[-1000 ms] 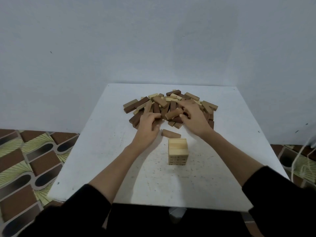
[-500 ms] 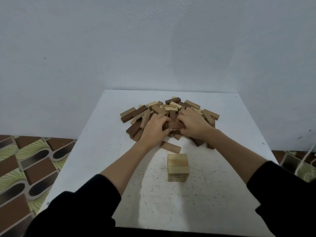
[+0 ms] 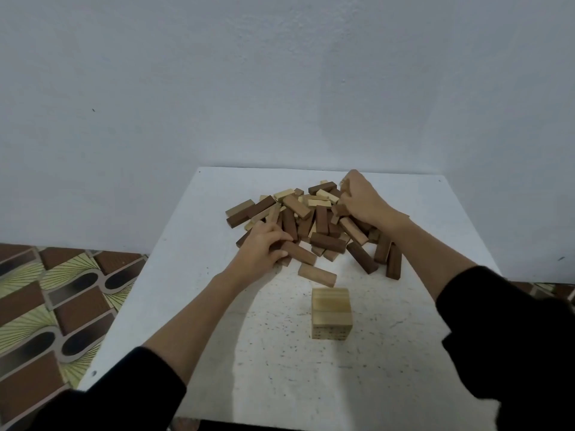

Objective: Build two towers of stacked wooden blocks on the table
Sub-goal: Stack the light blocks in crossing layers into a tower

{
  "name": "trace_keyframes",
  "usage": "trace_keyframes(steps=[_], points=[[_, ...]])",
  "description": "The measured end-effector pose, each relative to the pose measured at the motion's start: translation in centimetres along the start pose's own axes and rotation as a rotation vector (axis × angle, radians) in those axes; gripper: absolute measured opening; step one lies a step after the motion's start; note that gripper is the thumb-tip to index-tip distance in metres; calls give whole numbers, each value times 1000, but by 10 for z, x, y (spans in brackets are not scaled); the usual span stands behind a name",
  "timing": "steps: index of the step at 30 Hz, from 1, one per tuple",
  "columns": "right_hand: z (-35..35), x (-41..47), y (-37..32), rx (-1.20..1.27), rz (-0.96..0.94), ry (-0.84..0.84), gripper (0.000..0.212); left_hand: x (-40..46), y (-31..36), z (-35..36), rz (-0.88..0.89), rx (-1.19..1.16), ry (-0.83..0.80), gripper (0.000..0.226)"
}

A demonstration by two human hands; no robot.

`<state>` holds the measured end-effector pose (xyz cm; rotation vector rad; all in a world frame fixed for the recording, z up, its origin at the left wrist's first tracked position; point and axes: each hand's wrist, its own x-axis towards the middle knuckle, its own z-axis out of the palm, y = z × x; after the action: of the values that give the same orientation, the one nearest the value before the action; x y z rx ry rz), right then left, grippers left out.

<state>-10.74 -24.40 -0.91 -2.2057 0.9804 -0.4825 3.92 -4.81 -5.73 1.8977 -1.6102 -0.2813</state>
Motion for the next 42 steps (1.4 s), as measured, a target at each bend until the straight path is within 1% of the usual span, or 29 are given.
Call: trace_keyframes(steps=[3,5,9,13,16,19,24,28,34,37,39,41,42], points=[[10,18,-4,-166,56,-92,16,1,1,1,20,39,3,37],[14,26,-5,-209,85,-176,18,2,1,2,17,28,4,41],[15,35,-13,-297,122,-281,19,2,2,2,23,-24,27,33],[20,43,-15,-411,107,-312,22,3,4,1,17,-53,52,29],[21,43,-10,-383,99,-292,22,6,5,0,22,-55,63,28],[18,41,-6,-369,71,-272,34,7,5,0,17,-67,74,28],[17,36,-1,-256,17,-238,39,8,8,1,6,-113,70,28],[18,37,-1,-281,-15,-238,37,9,9,3,-10,-146,50,28],[18,38,2,-255,29,-209,32,10,9,4,-28,-147,46,28],[16,41,-4,-283,51,-169,32,10,9,4,-34,-154,51,27],[16,43,-7,-286,61,-104,28,10,10,3,-39,-152,58,26],[16,45,-11,-198,74,-36,19,11,11,3,-39,-149,68,26],[17,46,-12,-147,87,-26,19,11,11,3,-40,-145,72,26]])
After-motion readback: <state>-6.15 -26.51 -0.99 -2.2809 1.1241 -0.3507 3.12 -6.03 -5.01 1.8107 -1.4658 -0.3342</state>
